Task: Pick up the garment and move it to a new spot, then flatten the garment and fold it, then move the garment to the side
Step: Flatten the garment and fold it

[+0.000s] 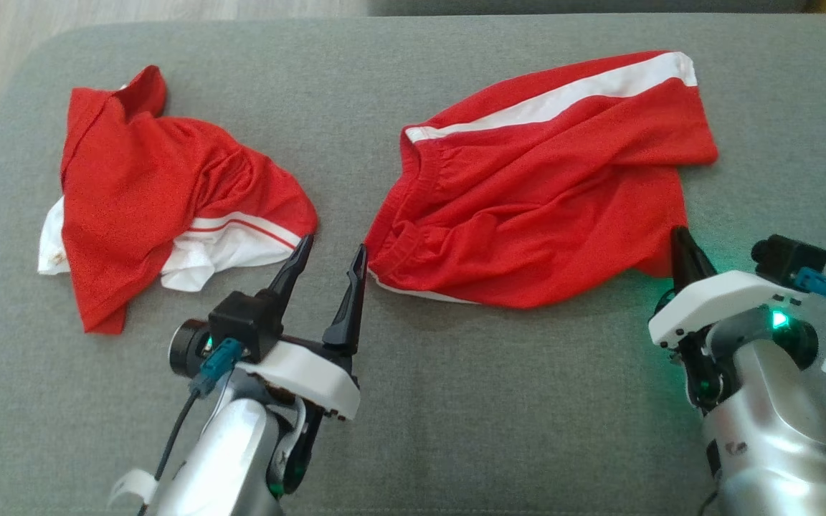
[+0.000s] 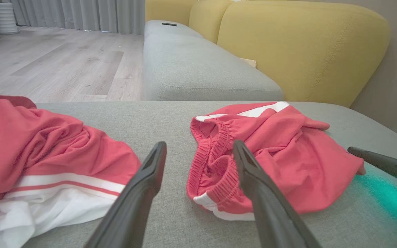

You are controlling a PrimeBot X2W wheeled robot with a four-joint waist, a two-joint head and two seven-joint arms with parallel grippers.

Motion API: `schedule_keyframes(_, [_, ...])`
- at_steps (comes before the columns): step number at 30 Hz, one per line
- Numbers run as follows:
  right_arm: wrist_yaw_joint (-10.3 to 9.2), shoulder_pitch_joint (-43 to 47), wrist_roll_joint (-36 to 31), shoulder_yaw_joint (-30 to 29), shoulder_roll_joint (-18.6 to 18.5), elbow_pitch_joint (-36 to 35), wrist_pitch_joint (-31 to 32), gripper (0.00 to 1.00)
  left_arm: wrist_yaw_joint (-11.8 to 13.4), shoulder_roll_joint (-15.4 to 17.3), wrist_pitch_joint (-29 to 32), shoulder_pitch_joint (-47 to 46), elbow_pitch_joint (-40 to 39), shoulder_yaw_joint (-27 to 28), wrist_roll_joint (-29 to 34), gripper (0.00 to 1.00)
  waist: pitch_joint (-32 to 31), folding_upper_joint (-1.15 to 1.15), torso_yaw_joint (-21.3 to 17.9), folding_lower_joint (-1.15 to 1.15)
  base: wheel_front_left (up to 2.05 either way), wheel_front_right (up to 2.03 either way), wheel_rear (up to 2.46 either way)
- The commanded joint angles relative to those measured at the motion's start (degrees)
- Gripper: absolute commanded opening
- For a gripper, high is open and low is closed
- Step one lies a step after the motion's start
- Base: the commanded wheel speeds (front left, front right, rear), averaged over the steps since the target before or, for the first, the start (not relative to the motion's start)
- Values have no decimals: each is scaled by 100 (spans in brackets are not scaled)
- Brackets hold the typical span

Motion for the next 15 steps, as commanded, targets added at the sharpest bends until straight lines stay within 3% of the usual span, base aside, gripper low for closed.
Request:
schedule_keyframes(1, [-5,-178,-34,132,-11,-148,-110,0,-6,-1,-70,-46,-157,226,50,100,-12,0,-27,0,0,0,0])
schedule_keyframes(8, [-5,7,-114,124,-113,-473,-513,0,-35,-7,-70,51,-143,290,63,100,-192,0,-205,0,0,0,0])
schedule_keyframes(15, [-5,471,-369,69,-360,-1268,-441,0,-16,-9,-70,172,-188,289,4,100,-420,0,-365,0,0,0,0])
